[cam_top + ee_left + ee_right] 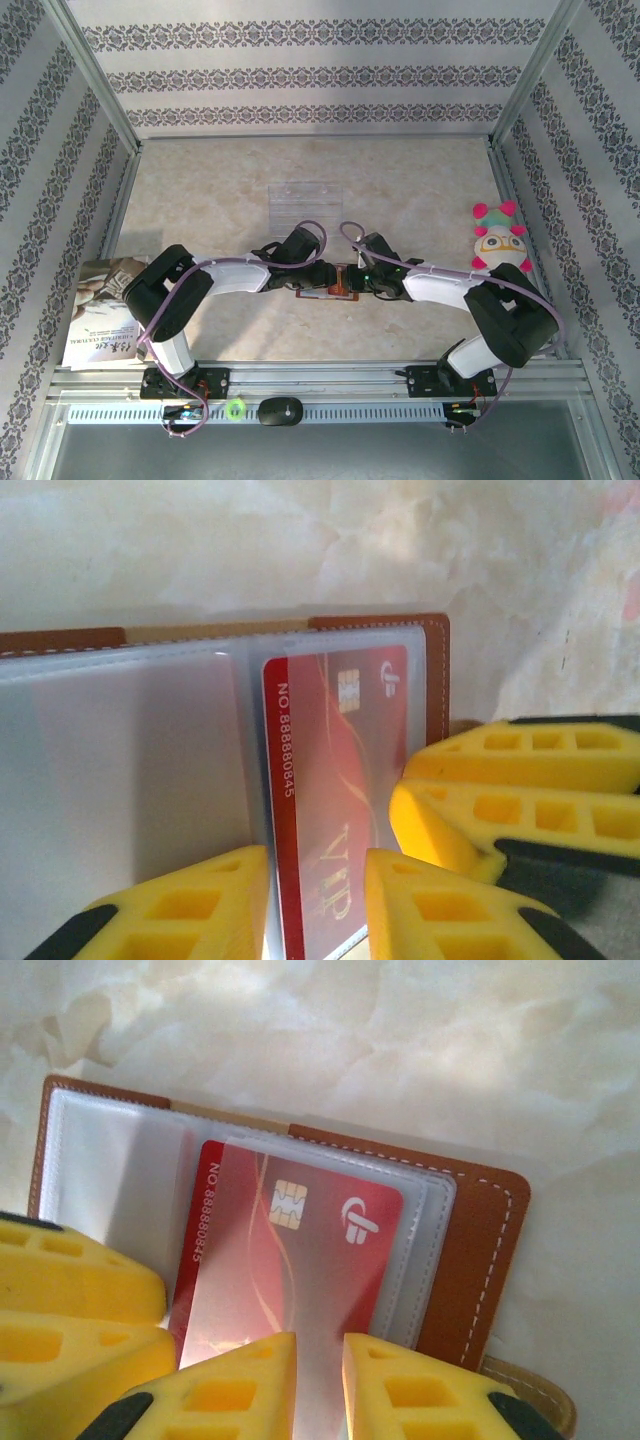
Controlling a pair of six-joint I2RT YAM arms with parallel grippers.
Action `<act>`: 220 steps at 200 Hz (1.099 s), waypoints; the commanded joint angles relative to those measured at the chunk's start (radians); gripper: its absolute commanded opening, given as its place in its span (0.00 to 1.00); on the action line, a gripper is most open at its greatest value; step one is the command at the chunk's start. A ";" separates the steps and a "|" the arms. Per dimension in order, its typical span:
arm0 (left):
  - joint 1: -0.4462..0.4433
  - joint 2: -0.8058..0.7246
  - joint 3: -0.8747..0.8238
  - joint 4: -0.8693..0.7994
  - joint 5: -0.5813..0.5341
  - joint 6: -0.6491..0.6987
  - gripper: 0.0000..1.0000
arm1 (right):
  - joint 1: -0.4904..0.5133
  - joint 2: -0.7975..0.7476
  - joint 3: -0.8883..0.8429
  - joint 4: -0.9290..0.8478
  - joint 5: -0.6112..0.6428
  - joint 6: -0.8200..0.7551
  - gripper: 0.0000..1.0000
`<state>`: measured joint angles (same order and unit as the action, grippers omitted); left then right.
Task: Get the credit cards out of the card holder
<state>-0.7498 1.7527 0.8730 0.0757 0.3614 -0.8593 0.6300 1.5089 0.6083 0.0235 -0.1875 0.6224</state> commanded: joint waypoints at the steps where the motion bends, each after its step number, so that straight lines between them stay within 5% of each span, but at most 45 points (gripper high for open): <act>1: 0.019 -0.028 -0.022 -0.003 -0.015 -0.014 0.27 | -0.006 0.043 -0.029 0.056 -0.068 -0.014 0.21; 62: 0.039 -0.047 -0.055 -0.013 -0.027 -0.014 0.23 | -0.007 0.073 -0.045 0.125 -0.113 0.008 0.18; 140: 0.045 -0.086 -0.090 -0.004 -0.047 -0.019 0.00 | -0.007 0.079 -0.039 0.100 -0.084 0.014 0.16; 220: 0.073 -0.153 -0.195 0.060 -0.021 -0.041 0.00 | -0.008 0.085 -0.032 0.067 -0.061 0.016 0.16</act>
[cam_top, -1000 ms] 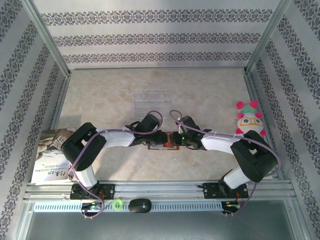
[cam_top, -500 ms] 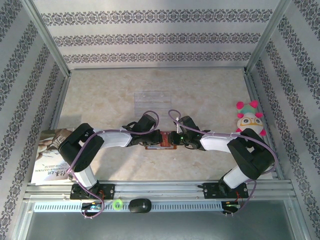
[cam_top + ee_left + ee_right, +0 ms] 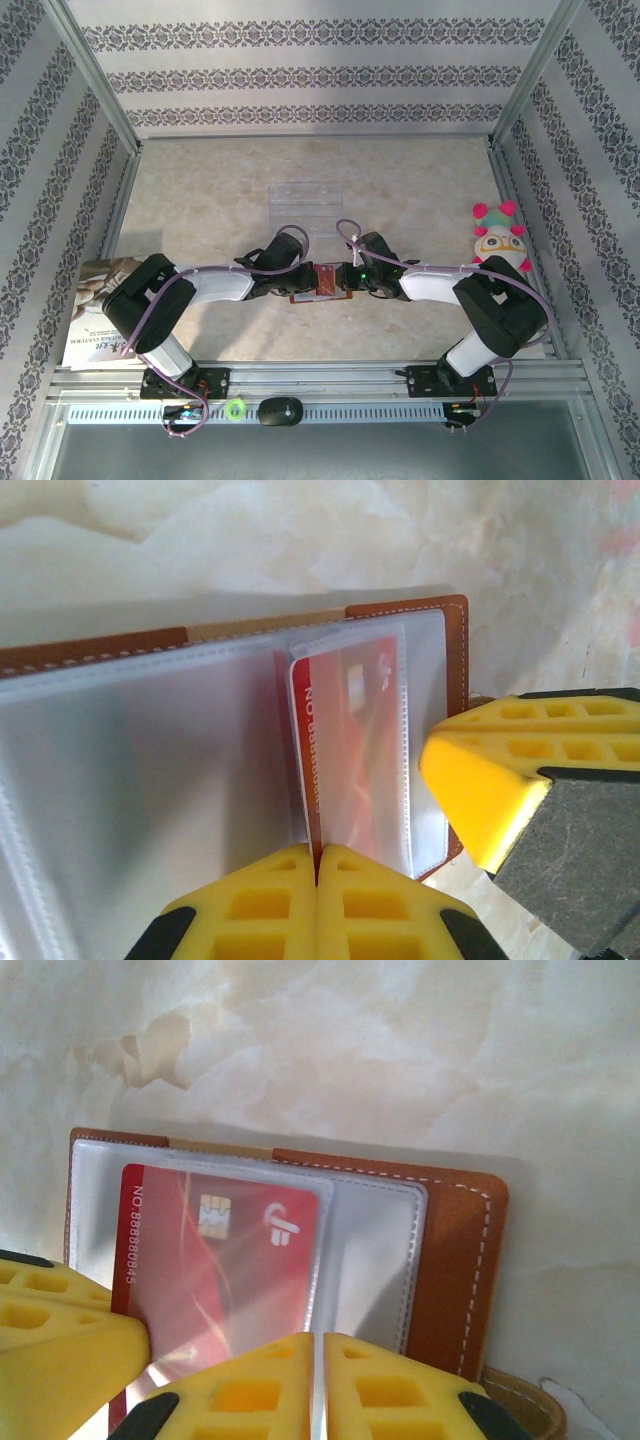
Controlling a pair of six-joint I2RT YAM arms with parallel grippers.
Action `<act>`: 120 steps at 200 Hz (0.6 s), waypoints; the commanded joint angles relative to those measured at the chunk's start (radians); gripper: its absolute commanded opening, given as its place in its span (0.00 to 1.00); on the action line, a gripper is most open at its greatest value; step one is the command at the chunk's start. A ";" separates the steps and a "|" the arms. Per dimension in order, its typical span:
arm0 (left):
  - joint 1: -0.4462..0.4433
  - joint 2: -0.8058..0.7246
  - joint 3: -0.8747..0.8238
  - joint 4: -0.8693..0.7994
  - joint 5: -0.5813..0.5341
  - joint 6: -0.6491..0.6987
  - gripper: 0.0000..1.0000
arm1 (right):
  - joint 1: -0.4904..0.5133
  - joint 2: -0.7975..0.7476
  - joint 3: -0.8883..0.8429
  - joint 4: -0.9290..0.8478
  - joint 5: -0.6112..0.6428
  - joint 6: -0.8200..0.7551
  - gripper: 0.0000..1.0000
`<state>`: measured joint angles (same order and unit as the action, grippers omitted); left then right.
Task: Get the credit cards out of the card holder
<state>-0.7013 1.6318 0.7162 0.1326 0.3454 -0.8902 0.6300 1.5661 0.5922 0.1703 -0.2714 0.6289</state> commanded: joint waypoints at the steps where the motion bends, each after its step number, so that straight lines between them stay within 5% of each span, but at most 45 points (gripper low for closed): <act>1: 0.024 -0.033 -0.039 0.003 -0.005 -0.010 0.00 | -0.009 0.028 -0.016 -0.080 0.024 0.009 0.16; 120: 0.059 -0.054 -0.103 0.114 0.099 0.014 0.00 | 0.049 -0.151 0.013 -0.121 0.053 -0.061 0.29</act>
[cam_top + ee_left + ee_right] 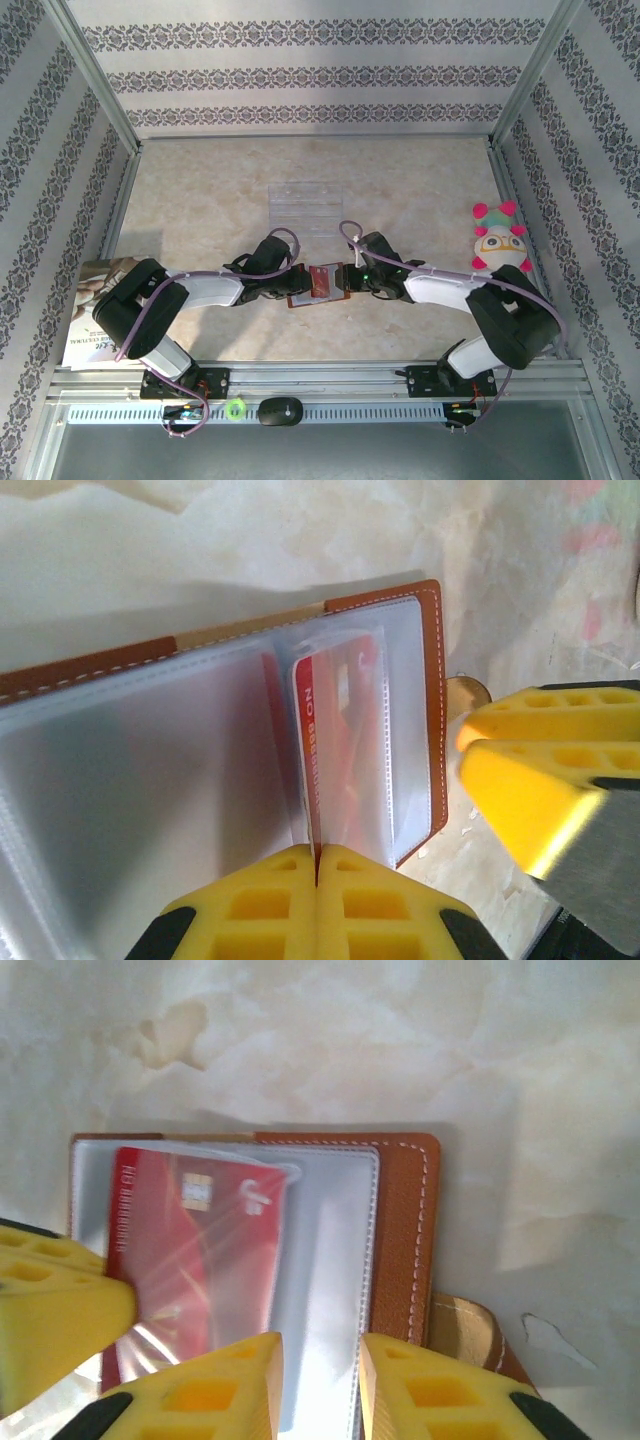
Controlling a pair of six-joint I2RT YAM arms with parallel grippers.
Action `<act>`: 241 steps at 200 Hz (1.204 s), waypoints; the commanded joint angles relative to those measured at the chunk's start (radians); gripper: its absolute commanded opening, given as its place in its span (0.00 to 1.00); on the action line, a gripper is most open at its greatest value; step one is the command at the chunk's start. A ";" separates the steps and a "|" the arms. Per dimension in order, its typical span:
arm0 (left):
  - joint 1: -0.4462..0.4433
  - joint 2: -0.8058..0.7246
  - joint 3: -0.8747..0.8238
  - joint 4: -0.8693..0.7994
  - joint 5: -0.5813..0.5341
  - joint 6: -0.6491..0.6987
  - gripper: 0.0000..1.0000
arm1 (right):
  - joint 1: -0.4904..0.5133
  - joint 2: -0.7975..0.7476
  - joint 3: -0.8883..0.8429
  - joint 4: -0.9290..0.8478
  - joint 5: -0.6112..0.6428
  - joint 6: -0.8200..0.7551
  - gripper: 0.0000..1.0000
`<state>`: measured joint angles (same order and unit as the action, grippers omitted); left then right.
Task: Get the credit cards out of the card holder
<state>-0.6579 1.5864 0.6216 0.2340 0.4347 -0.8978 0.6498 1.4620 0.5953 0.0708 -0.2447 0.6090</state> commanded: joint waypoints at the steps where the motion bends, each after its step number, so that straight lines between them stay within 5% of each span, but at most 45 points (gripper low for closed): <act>1: 0.015 -0.008 -0.009 0.013 0.010 0.023 0.00 | 0.029 -0.046 0.010 -0.019 0.023 -0.042 0.29; 83: 0.016 0.000 -0.009 0.006 0.007 0.023 0.00 | 0.049 0.176 0.087 0.005 -0.065 -0.019 0.20; 135: 0.016 -0.026 -0.020 -0.013 0.006 0.023 0.22 | 0.051 0.201 0.083 -0.006 -0.042 -0.002 0.18; 241: 0.017 -0.033 -0.052 0.031 0.013 0.004 0.15 | 0.051 0.213 0.094 -0.003 -0.044 0.004 0.18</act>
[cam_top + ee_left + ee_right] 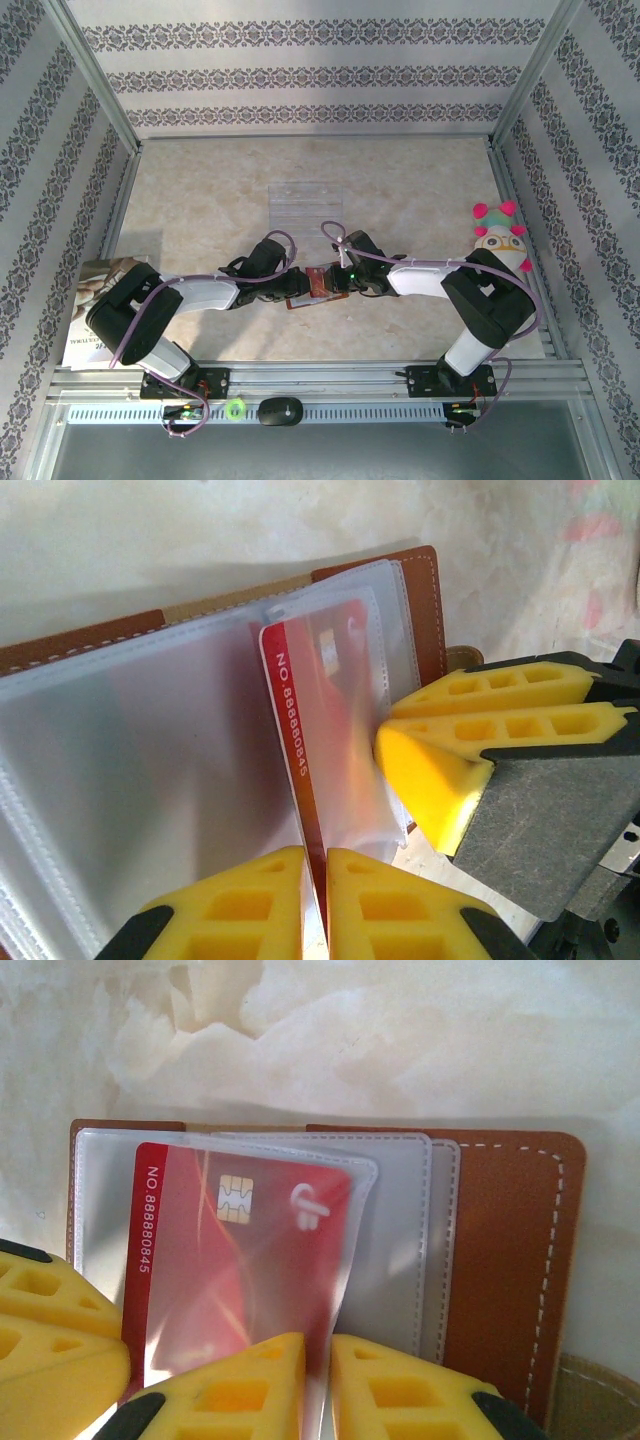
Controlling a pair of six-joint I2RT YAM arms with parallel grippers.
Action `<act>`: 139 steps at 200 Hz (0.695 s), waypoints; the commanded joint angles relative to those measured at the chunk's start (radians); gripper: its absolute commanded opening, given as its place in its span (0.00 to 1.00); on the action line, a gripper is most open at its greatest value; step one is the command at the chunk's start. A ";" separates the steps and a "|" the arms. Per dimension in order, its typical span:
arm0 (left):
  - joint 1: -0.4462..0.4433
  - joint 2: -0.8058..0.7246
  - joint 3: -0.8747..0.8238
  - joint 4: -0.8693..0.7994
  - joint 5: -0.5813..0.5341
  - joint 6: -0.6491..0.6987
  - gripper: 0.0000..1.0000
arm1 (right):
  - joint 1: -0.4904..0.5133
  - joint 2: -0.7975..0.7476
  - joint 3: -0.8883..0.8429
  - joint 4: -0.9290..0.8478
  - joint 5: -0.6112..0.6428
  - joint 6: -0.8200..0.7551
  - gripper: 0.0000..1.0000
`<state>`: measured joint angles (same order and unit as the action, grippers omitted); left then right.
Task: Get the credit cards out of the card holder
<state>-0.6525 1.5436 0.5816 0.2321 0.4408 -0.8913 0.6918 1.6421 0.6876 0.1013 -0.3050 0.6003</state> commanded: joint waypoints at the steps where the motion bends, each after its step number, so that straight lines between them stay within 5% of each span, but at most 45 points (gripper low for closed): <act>1: 0.010 0.010 -0.011 0.035 0.008 -0.003 0.15 | 0.009 0.033 0.001 -0.034 0.017 0.013 0.18; 51: 0.011 0.032 -0.011 0.068 0.018 -0.017 0.15 | 0.010 0.027 0.000 -0.034 0.017 0.015 0.18; 81: 0.012 0.016 -0.021 0.060 -0.002 -0.022 0.00 | 0.010 0.022 -0.003 -0.038 0.028 0.021 0.18; 139: 0.070 -0.066 -0.076 0.015 -0.007 -0.005 0.00 | 0.003 0.007 -0.015 -0.074 0.082 0.044 0.16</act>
<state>-0.6262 1.5272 0.5442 0.2554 0.4423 -0.9070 0.6918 1.6409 0.6876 0.0971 -0.2916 0.6247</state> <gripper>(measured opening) 0.051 0.164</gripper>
